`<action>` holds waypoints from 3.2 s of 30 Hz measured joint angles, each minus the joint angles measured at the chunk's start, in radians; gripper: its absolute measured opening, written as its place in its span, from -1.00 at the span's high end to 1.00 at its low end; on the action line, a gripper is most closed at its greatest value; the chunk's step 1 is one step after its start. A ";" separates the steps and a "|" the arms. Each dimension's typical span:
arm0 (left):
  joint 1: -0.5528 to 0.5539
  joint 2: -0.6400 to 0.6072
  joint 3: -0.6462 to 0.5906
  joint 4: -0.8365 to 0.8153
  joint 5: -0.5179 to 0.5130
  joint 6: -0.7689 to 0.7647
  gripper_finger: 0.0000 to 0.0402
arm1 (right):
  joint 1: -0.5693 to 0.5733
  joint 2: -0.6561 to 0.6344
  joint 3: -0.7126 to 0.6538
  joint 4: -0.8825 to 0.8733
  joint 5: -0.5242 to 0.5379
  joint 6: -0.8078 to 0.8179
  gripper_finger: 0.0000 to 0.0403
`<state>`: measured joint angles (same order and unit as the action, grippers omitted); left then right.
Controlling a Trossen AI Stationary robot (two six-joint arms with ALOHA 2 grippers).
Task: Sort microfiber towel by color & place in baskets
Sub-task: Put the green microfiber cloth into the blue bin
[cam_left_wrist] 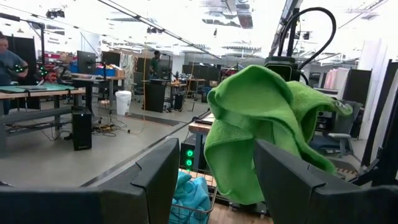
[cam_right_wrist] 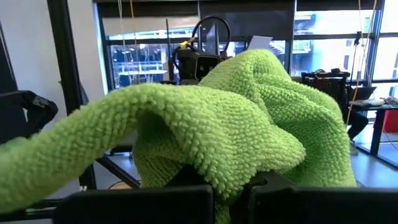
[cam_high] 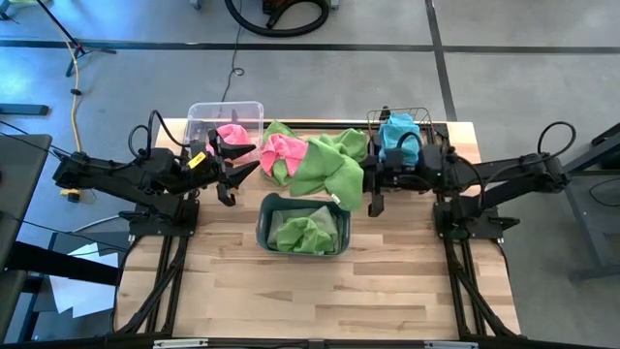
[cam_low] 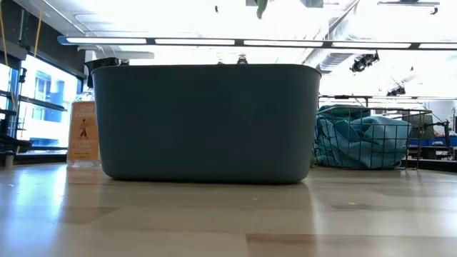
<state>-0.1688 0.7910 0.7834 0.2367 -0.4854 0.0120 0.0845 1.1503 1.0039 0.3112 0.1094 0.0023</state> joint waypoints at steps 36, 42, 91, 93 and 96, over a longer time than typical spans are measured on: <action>0.000 -0.035 0.000 0.003 0.000 0.027 0.04 | -0.003 0.746 0.669 -1.088 -0.082 0.961 1.00; 0.000 -0.056 0.000 -0.003 0.000 0.027 0.04 | 0.006 0.830 0.668 -1.092 -0.111 1.049 1.00; 0.000 -0.092 0.000 -0.008 0.000 0.123 0.04 | 0.007 1.082 0.784 -1.090 -0.159 1.174 -0.09; 0.000 -0.092 0.000 -0.008 0.000 0.123 0.04 | 0.007 1.072 0.789 -1.095 -0.165 1.158 -0.09; 0.000 -0.092 0.000 -0.008 0.000 0.123 0.04 | 0.008 1.062 0.814 -1.127 -0.165 1.143 -0.09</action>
<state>-0.1688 0.6991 0.7834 0.2283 -0.4854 0.1349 0.0921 2.2120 1.8183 -0.8158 -0.0557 1.1452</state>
